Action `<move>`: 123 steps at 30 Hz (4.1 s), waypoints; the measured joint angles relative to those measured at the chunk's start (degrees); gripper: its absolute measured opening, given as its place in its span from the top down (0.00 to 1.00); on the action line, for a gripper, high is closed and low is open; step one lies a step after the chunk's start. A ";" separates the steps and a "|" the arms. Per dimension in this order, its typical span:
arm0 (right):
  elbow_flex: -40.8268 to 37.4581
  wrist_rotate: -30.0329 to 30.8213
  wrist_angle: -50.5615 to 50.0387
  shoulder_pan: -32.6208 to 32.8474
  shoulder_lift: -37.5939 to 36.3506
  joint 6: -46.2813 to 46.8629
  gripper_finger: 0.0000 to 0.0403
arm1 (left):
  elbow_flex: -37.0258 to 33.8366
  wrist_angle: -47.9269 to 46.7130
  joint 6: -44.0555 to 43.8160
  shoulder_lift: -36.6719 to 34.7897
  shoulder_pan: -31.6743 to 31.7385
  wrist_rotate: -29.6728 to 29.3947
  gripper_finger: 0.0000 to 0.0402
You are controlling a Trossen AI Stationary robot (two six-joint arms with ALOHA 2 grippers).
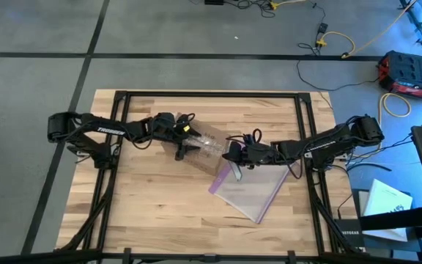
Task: Unpack boxes
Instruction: Open the cardboard box using the cutter
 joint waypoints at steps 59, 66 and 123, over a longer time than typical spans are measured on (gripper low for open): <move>0.15 0.53 0.53 -0.11 0.00 -4.99 0.87 | 16.70 -23.57 24.59 2.95 -23.16 -22.55 0.40; 0.15 0.12 0.69 -0.11 0.00 -2.83 0.87 | 16.70 -21.03 23.75 4.27 -22.26 -22.51 0.40; 0.13 -4.60 -4.91 -9.74 -6.73 -8.12 0.87 | 22.06 -29.18 13.64 8.13 -16.11 -23.34 0.40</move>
